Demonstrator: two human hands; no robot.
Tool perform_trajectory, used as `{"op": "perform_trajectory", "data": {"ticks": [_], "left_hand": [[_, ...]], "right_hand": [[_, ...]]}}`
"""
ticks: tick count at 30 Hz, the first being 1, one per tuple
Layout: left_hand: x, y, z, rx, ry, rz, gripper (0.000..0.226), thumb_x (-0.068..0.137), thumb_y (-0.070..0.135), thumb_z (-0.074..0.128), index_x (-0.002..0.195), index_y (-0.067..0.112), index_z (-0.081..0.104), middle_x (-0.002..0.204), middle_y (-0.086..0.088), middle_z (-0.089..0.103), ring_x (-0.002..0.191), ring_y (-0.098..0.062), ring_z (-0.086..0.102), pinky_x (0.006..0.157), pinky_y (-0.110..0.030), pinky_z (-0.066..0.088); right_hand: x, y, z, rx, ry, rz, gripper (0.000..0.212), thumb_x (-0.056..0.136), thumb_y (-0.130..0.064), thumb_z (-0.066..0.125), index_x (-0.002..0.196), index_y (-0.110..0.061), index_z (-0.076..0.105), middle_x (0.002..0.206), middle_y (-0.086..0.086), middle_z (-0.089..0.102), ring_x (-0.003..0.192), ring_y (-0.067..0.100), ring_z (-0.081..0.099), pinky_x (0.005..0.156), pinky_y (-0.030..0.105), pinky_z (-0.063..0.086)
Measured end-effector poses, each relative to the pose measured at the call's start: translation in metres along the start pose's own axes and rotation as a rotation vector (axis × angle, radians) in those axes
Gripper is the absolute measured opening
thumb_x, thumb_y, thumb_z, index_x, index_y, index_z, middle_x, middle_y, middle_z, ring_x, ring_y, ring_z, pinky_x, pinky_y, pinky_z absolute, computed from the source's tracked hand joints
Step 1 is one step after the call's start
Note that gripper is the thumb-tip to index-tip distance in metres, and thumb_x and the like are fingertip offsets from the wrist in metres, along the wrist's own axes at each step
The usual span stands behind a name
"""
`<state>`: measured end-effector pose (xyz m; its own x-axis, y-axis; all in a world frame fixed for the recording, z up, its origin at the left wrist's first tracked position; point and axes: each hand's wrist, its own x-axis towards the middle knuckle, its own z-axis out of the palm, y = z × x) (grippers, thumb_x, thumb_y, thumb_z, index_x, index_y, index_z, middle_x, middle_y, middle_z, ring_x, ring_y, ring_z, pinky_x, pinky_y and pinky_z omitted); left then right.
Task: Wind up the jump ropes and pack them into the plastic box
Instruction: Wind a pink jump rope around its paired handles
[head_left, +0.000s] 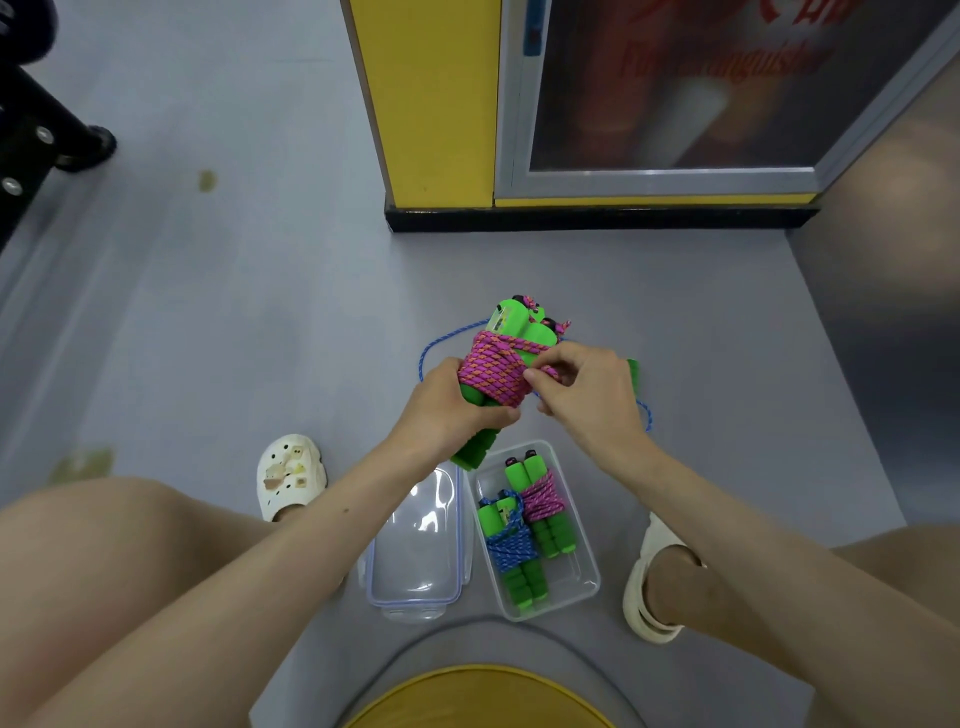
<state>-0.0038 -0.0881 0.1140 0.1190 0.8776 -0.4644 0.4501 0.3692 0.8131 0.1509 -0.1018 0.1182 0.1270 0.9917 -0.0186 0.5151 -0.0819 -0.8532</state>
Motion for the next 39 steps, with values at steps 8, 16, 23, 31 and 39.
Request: {"op": "perform_trajectory", "data": {"ticks": [8, 16, 23, 31, 39], "left_hand": [[-0.009, 0.006, -0.004, -0.146, -0.091, -0.018, 0.043, 0.077, 0.036, 0.075, 0.110, 0.019, 0.052, 0.098, -0.003, 0.067, 0.084, -0.017, 0.066, 0.072, -0.029, 0.055], [-0.011, 0.004, -0.002, -0.315, 0.089, -0.151, 0.052, 0.074, 0.056, 0.071, 0.093, 0.008, 0.067, 0.078, -0.011, 0.073, 0.066, -0.028, 0.071, 0.070, -0.044, 0.060], [-0.009, 0.008, 0.000, -0.210, 0.096, -0.116, 0.042, 0.071, 0.051, 0.062, 0.087, 0.012, 0.065, 0.083, -0.015, 0.071, 0.076, -0.035, 0.070, 0.076, -0.055, 0.056], [-0.008, 0.007, 0.005, -0.166, 0.039, -0.089, 0.027, 0.089, 0.036, 0.054, 0.096, 0.011, 0.060, 0.090, -0.012, 0.068, 0.078, -0.028, 0.067, 0.075, -0.042, 0.057], [-0.006, 0.003, 0.006, -0.050, -0.038, 0.039, 0.019, 0.099, 0.029, 0.045, 0.106, 0.012, 0.052, 0.091, -0.001, 0.062, 0.077, -0.010, 0.058, 0.065, -0.022, 0.046]], "right_hand": [[0.009, 0.001, -0.009, 0.026, -0.182, -0.112, 0.014, 0.088, -0.001, 0.059, 0.088, -0.013, 0.067, 0.079, -0.013, 0.060, 0.079, -0.001, 0.056, 0.071, 0.005, 0.042], [0.003, -0.004, 0.004, 0.024, -0.249, -0.193, 0.020, 0.087, 0.001, 0.059, 0.100, -0.008, 0.072, 0.090, -0.001, 0.062, 0.088, 0.014, 0.059, 0.082, 0.021, 0.048], [0.005, -0.008, -0.004, 0.117, -0.243, 0.005, 0.010, 0.086, -0.004, 0.064, 0.088, -0.011, 0.070, 0.067, 0.007, 0.062, 0.046, 0.001, 0.051, 0.052, 0.014, 0.046], [0.010, -0.005, -0.006, 0.078, -0.207, 0.010, 0.006, 0.087, -0.007, 0.064, 0.090, -0.007, 0.069, 0.064, -0.005, 0.056, 0.045, -0.001, 0.049, 0.048, 0.011, 0.039], [0.014, -0.005, -0.006, -0.241, -0.251, -0.140, 0.018, 0.081, -0.024, 0.072, 0.098, -0.016, 0.073, 0.071, -0.005, 0.061, 0.063, 0.007, 0.051, 0.062, 0.021, 0.042]]}}
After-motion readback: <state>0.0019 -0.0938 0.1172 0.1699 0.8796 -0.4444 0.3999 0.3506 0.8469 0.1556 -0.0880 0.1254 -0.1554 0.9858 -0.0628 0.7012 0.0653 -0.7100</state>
